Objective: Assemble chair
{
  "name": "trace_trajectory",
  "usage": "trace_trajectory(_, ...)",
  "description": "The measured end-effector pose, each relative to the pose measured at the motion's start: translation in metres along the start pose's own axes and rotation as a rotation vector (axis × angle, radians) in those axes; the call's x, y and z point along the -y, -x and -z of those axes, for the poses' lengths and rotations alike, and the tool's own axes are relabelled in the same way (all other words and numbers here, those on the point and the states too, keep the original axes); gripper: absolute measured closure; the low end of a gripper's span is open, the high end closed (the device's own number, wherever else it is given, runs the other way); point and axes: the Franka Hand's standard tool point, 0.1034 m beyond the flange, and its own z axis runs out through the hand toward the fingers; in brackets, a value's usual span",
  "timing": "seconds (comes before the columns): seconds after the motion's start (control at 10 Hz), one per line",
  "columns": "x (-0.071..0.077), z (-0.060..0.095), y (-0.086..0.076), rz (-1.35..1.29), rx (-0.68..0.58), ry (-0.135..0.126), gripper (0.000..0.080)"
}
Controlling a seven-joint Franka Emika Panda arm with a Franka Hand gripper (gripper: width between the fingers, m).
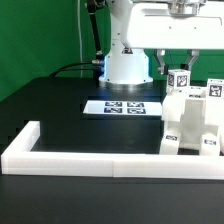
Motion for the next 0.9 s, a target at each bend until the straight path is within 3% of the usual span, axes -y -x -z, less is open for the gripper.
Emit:
trace_trajectory(0.4, 0.0007, 0.0001, 0.0005, -0.012, -0.01, 0.001, 0.0514)
trace_trajectory(0.9, 0.0022, 0.007, 0.0094, -0.031, 0.025, -0.017, 0.0512)
